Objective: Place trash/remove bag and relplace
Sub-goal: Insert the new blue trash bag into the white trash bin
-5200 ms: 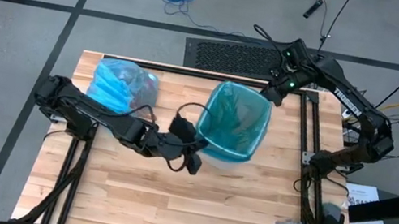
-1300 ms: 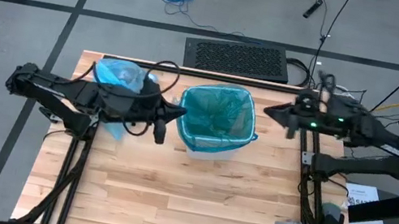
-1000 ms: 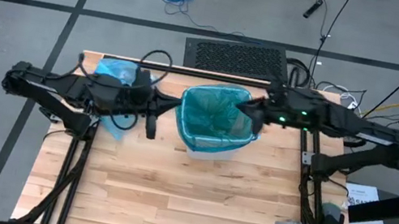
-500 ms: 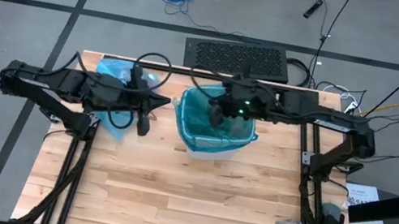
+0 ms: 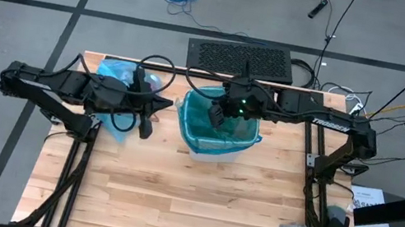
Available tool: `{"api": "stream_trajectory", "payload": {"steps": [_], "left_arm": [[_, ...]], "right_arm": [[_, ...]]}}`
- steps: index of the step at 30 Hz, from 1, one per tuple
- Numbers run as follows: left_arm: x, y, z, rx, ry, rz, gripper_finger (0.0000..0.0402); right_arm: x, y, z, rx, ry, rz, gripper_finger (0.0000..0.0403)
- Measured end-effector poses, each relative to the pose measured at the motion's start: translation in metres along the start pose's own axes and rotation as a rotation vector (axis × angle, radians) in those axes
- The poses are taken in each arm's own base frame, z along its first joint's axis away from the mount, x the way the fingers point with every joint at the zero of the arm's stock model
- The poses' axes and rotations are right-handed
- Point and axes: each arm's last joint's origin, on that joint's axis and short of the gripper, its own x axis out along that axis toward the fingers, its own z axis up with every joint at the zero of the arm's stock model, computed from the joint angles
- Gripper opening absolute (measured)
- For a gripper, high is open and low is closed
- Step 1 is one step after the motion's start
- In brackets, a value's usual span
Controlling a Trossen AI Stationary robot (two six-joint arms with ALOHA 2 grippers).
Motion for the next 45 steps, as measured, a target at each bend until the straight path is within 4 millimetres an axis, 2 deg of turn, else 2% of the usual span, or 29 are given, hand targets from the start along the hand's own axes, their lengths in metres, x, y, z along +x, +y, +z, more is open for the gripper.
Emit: {"api": "stream_trajectory", "payload": {"steps": [25,29,38,45], "left_arm": [[0.000,-0.001,-0.001,0.005,0.016,-0.028,0.0000],[0.000,-0.002,-0.002,0.005,0.021,-0.054,0.0000],[0.013,-0.008,-0.005,0.031,0.058,-0.050,0.0000],[0.014,-0.008,-0.005,0.033,0.061,-0.051,0.0000]], "right_arm": [[0.003,0.003,-0.005,-0.010,0.028,-0.003,0.0000],[0.016,0.003,-0.013,-0.018,0.088,-0.044,0.0000],[0.057,0.004,-0.031,-0.052,0.249,-0.083,0.0000],[0.091,0.000,-0.050,-0.079,0.387,-0.137,0.0000]]}}
